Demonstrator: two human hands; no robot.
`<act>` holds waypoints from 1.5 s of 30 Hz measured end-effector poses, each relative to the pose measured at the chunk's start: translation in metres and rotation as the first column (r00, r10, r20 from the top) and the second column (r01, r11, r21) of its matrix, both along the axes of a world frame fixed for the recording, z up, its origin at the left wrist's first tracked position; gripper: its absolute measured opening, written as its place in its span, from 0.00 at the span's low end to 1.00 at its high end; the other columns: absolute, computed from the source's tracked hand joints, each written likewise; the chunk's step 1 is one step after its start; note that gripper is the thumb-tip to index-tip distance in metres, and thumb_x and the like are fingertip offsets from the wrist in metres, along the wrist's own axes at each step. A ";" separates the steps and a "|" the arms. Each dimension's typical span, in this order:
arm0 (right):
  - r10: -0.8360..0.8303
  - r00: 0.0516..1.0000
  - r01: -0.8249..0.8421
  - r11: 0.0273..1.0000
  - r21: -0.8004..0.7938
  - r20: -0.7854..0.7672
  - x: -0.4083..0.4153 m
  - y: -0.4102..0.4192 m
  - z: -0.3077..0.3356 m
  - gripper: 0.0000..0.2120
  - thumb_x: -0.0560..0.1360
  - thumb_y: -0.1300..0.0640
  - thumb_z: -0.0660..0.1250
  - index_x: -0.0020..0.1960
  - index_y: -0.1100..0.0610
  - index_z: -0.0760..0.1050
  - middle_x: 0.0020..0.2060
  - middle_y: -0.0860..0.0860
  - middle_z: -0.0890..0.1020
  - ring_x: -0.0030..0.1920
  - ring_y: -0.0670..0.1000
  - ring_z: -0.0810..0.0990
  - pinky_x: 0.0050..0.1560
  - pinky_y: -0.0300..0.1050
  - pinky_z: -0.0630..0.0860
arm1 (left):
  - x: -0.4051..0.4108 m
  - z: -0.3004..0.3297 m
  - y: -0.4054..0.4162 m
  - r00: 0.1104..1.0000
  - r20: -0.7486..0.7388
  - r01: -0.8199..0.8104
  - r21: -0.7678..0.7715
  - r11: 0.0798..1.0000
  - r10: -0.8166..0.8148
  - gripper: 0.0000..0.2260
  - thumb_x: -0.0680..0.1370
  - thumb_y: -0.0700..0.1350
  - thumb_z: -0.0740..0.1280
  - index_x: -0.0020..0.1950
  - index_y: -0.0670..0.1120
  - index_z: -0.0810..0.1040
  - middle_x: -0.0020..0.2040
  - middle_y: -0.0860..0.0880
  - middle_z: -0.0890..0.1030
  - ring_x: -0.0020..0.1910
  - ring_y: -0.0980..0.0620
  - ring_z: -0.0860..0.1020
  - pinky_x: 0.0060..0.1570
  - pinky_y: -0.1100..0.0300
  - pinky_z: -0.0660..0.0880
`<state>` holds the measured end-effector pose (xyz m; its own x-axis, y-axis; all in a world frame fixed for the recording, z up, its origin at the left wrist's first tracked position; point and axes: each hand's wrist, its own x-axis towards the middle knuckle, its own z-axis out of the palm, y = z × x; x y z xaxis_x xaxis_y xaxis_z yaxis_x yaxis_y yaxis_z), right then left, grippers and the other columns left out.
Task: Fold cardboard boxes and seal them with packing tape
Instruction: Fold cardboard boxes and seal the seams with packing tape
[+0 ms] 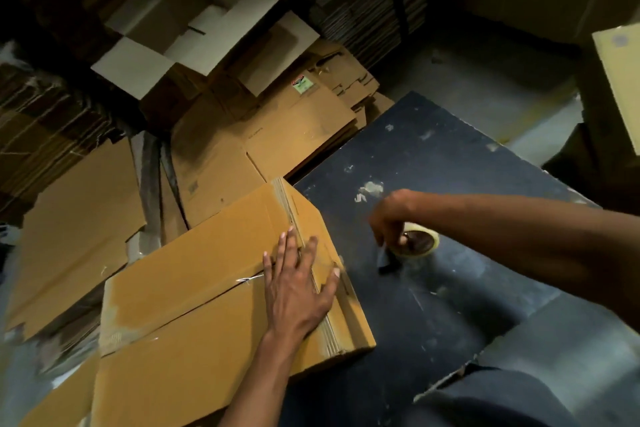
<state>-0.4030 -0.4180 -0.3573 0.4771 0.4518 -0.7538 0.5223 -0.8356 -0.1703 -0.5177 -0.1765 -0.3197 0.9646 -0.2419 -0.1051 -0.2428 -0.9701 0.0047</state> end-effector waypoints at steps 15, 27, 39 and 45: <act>-0.652 0.748 0.645 0.668 0.372 -0.127 0.017 -0.112 -0.080 0.25 0.76 0.60 0.69 0.71 0.46 0.77 0.55 0.52 0.83 0.52 0.55 0.81 0.58 0.53 0.80 | 0.012 -0.013 0.000 0.985 0.076 -0.130 -0.277 0.952 0.157 0.29 0.82 0.56 0.44 0.81 0.47 0.60 0.81 0.53 0.59 0.82 0.56 0.54 0.81 0.47 0.43; -0.902 0.398 0.825 0.432 0.364 0.168 -0.006 -0.167 -0.081 0.21 0.79 0.49 0.68 0.72 0.47 0.75 0.63 0.57 0.77 0.64 0.61 0.75 0.60 0.57 0.77 | 0.027 -0.013 -0.076 0.997 0.018 0.083 -0.308 0.948 -0.081 0.29 0.83 0.58 0.41 0.82 0.49 0.59 0.82 0.54 0.57 0.81 0.63 0.48 0.81 0.51 0.37; -0.782 0.324 0.701 -0.180 0.690 -0.532 -0.064 -0.005 -0.068 0.42 0.75 0.21 0.45 0.81 0.43 0.58 0.73 0.56 0.69 0.74 0.58 0.64 0.76 0.62 0.59 | 0.027 -0.021 -0.107 0.981 0.067 0.191 -0.210 0.959 -0.181 0.28 0.84 0.55 0.44 0.84 0.48 0.52 0.83 0.51 0.53 0.83 0.58 0.48 0.82 0.47 0.41; -0.887 0.216 0.729 -0.131 0.672 -0.408 -0.099 -0.009 -0.124 0.27 0.82 0.32 0.48 0.74 0.44 0.66 0.58 0.51 0.78 0.62 0.54 0.76 0.61 0.55 0.75 | 0.021 -0.010 -0.108 0.960 -0.179 0.202 -0.099 0.974 -0.217 0.45 0.75 0.77 0.35 0.79 0.49 0.25 0.80 0.50 0.26 0.79 0.56 0.28 0.79 0.51 0.30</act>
